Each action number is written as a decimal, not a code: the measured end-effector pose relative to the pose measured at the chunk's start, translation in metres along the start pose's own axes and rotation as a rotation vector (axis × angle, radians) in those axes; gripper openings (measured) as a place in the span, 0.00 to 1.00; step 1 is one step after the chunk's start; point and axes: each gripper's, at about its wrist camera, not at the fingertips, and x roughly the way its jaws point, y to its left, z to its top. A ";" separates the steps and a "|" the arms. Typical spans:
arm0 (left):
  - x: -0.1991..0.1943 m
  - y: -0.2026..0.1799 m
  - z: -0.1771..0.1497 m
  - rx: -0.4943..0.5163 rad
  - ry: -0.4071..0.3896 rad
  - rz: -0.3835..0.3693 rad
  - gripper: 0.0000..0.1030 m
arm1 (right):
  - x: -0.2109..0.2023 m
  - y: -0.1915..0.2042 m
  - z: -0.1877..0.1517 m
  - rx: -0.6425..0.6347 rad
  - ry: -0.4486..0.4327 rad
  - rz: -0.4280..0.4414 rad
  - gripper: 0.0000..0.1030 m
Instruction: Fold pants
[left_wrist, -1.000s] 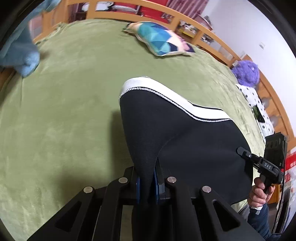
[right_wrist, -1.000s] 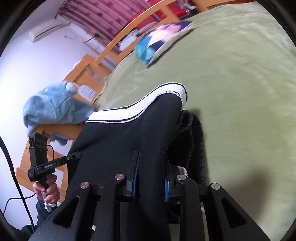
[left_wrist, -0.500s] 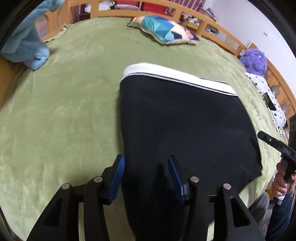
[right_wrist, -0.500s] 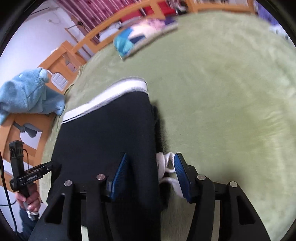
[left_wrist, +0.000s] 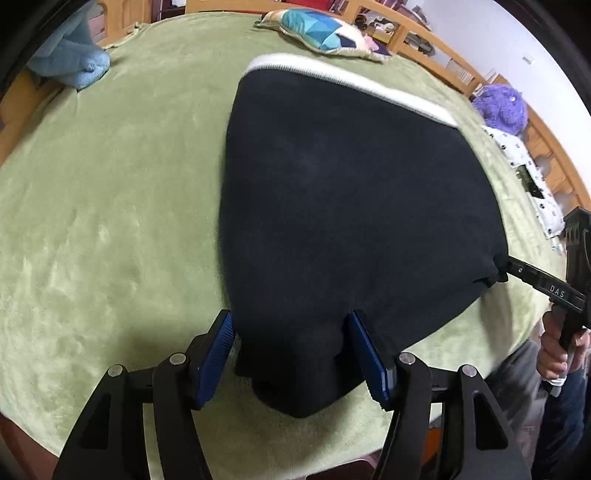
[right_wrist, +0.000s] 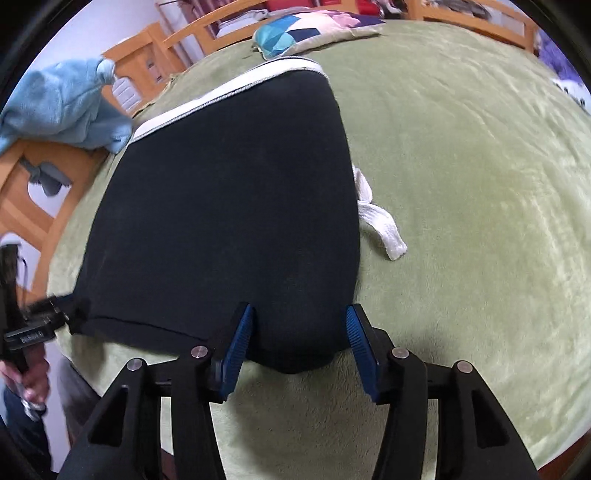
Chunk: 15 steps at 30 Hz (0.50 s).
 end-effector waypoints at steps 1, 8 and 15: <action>-0.010 0.000 0.004 0.013 -0.026 0.002 0.60 | -0.008 0.001 0.003 -0.002 -0.013 0.011 0.49; -0.002 -0.010 0.020 0.042 -0.031 0.005 0.60 | -0.029 0.025 0.011 -0.071 -0.104 0.039 0.49; 0.005 -0.011 0.024 0.102 -0.023 0.016 0.64 | -0.010 0.035 0.000 -0.209 0.004 -0.040 0.49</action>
